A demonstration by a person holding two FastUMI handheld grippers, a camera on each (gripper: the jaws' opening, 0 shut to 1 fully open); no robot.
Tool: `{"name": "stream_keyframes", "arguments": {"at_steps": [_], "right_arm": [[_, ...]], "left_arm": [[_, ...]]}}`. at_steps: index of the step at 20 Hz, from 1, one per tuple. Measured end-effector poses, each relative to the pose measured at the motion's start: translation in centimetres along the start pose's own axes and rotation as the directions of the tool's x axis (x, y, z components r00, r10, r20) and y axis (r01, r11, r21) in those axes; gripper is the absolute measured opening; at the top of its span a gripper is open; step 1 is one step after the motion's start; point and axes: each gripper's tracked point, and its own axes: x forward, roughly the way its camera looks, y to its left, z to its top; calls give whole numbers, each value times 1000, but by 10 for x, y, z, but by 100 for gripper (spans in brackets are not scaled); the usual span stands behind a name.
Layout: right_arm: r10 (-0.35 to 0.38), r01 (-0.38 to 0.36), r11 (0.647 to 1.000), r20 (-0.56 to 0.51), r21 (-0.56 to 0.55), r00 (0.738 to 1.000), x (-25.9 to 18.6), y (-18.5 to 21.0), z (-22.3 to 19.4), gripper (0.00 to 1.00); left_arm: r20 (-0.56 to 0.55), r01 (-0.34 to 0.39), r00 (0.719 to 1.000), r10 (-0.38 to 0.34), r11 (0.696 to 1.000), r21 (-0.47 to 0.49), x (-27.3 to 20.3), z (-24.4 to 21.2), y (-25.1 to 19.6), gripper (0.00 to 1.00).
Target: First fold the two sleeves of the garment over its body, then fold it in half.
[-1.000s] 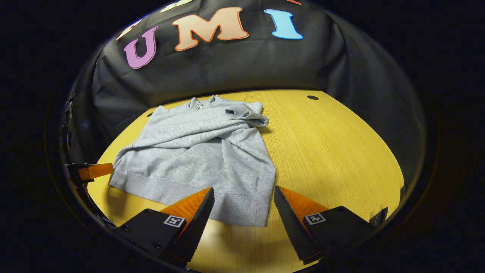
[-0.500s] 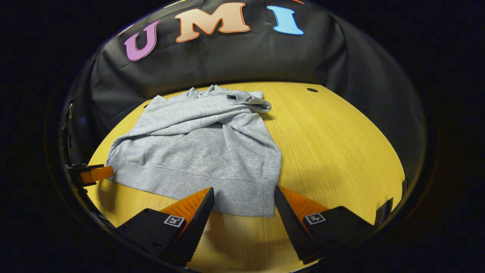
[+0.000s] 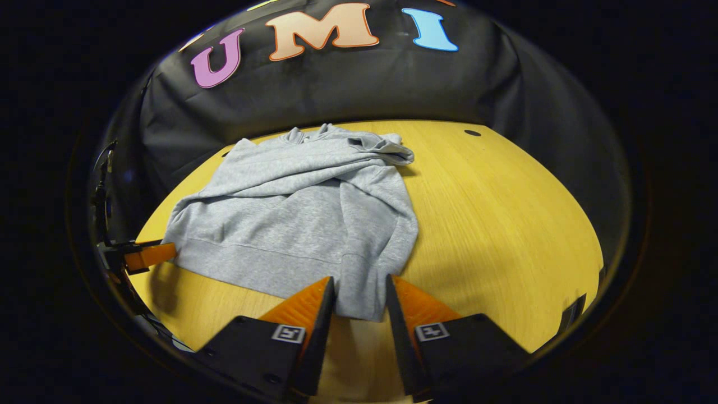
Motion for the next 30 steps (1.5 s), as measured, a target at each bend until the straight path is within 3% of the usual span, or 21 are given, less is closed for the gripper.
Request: {"name": "stream_keyframes", "arguments": {"at_steps": [1,2,3,4,5,6,7,8,14,22,30], "right_arm": [[23,-23,1000,-12,8,1000,1,5,-1,41],[30,-30,999,-20,23,999,1,7,-3,31],[32,-31,999,-26,26,999,1,6,-2,16],[34,-33,999,-41,33,999,-4,6,-2,16],[31,-30,999,-48,39,998,0,7,-2,8],[28,-26,999,-56,32,998,1,7,-2,8],[19,-18,999,-55,28,998,-3,6,1,8],[14,-13,1000,-64,20,998,-3,7,-1,3],[19,-17,999,-56,35,998,-9,8,14,3],[71,-77,990,56,121,996,-11,18,87,3],[73,-89,988,126,129,989,32,14,158,2]], "left_arm": [[2,15,1000,-15,1000,-14,-1,0,-4,54],[6,34,999,-34,999,-31,0,0,-9,34],[6,39,999,-39,998,-47,-1,-1,-11,25],[10,35,999,-34,998,-53,-1,0,-12,8],[5,31,1000,-31,998,-47,1,-1,-12,5],[-4,27,1000,-28,999,-33,1,-1,-12,2],[-12,29,999,-29,999,-21,1,-1,-13,5],[-16,30,999,-30,999,-18,1,0,-13,0],[-27,38,999,-40,997,-60,-3,9,-17,0],[137,104,986,-95,993,-57,-14,99,-30,0],[256,155,958,-129,984,-84,28,185,-41,0]]}}
